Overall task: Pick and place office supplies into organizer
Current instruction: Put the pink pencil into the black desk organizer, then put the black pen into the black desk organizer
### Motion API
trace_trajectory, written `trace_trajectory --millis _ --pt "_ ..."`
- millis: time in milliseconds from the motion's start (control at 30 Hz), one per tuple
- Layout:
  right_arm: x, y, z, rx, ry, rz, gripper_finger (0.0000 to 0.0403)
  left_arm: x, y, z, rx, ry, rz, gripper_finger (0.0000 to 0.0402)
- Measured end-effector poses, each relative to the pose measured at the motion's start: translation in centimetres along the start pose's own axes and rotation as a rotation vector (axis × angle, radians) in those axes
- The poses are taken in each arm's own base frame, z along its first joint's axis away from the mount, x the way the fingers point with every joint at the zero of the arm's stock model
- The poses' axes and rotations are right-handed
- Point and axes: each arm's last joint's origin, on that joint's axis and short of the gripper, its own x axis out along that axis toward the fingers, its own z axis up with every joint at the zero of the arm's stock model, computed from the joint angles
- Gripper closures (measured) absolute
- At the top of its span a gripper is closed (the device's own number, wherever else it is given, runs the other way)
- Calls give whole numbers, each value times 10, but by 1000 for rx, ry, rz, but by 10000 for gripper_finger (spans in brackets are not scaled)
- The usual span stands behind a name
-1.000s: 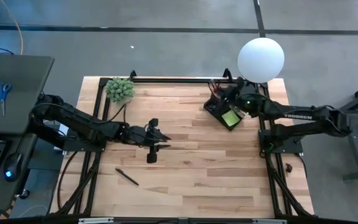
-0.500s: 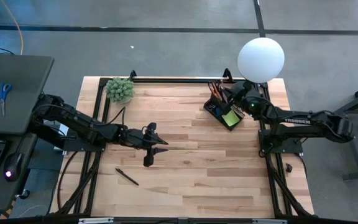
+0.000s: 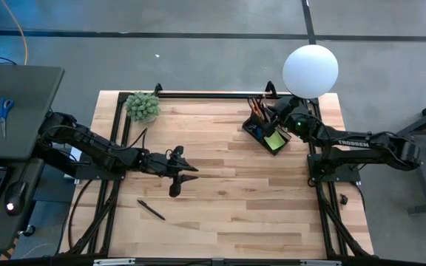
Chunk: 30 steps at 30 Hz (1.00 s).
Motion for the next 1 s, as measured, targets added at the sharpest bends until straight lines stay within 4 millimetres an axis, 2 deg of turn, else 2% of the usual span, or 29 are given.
trace_trajectory --millis 233,533,700,867,1000 --pt "0 0 -2 -6 24 1 317 0 0 0 0 -1 0 280" --pt "0 2 -4 17 39 57 309 0 0 -1 2 15 -7 280" --pt "-2 11 -2 71 24 257 309 -1 0 -11 -2 119 -46 280" --pt "-10 31 -1 105 41 553 309 -4 0 -26 1 305 -144 280" --pt "-20 51 -3 87 54 659 309 -6 -3 -32 -16 382 -256 279"
